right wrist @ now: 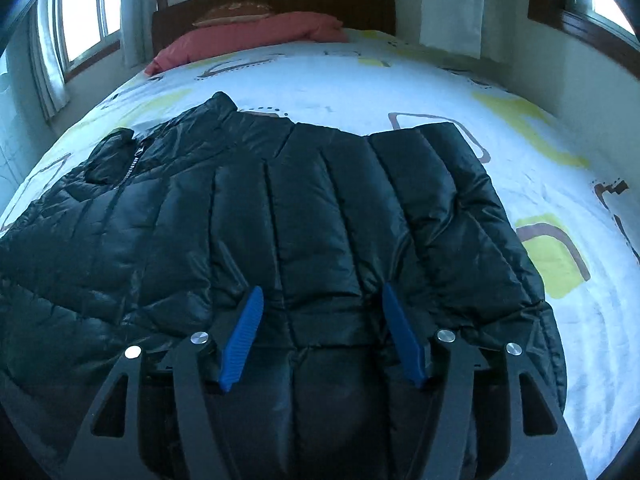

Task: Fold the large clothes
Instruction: 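Grasp the other sleeve of the jacket with the left tool, then fold the held sleeve across the jacket body with the left tool and release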

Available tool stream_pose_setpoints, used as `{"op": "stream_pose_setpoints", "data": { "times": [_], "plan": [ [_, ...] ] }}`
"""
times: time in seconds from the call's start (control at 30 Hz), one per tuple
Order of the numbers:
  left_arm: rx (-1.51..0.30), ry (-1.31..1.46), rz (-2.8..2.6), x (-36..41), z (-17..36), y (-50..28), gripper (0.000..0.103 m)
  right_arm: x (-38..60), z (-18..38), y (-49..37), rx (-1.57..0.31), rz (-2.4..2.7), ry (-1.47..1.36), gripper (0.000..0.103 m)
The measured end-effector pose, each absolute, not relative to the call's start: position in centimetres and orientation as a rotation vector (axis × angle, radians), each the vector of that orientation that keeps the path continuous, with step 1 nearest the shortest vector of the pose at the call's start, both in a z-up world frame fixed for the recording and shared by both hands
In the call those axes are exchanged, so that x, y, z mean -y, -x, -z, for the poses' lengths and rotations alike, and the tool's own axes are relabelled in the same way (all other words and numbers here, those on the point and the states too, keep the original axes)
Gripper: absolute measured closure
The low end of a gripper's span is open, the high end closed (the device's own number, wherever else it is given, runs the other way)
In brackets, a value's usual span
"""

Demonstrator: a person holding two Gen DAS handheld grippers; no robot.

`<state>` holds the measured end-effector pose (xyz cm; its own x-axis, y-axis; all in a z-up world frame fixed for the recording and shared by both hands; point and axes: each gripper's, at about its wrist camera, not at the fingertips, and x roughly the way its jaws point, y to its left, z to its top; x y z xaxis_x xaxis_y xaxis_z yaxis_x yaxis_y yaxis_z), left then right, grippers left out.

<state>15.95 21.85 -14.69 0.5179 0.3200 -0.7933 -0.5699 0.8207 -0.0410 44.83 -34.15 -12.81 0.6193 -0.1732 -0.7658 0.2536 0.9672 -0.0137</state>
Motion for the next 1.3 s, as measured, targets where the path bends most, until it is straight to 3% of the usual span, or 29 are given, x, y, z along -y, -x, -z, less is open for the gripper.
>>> {"op": "stream_pose_setpoints", "data": {
  "times": [0.2, 0.47, 0.87, 0.9, 0.93, 0.97, 1.03, 1.07, 1.2, 1.3],
  "plan": [
    [-0.863, 0.385, -0.504, -22.8, 14.0, -15.5, 0.002, 34.1, 13.0, -44.5, -0.850, 0.245, -0.104, 0.040],
    [-0.557, 0.899, -0.378, -31.0, 14.0, -12.2, 0.002, 33.9, 13.1, -43.9, -0.838, 0.247, -0.097, 0.039],
    [-0.378, 1.052, -0.496, -36.9, 12.8, -14.3, 0.002, 33.9, 13.0, -43.9, -0.831, 0.245, -0.093, 0.039],
    [-0.364, 1.072, -0.515, -37.1, 13.0, -14.4, 0.008, 33.9, 13.0, -43.8, -0.831, 0.246, -0.093, 0.039],
    [-0.357, 1.091, -0.557, -37.3, 12.8, -14.1, 0.028, 33.9, 13.0, -43.8, -0.830, 0.246, -0.092, 0.039],
    [-0.351, 1.114, -0.574, -37.8, 12.9, -13.9, 0.040, 33.9, 13.0, -43.8, -0.830, 0.245, -0.093, 0.039],
    [-0.344, 1.163, -0.591, -38.5, 13.7, -13.8, 0.073, 33.9, 13.0, -43.8, -0.830, 0.246, -0.091, 0.039],
    [-0.331, 1.170, -0.622, -38.9, 13.8, -13.6, 0.081, 33.9, 13.0, -43.8, -0.829, 0.246, -0.090, 0.039],
    [-0.345, 1.096, -0.641, -39.2, 13.0, -14.8, 0.094, 33.9, 13.0, -43.8, -0.829, 0.244, -0.091, 0.039],
    [-0.346, 0.989, -0.630, -37.5, 10.6, -16.3, 0.097, 34.0, 13.0, -43.8, -0.828, 0.248, -0.087, 0.039]
  ]
}}
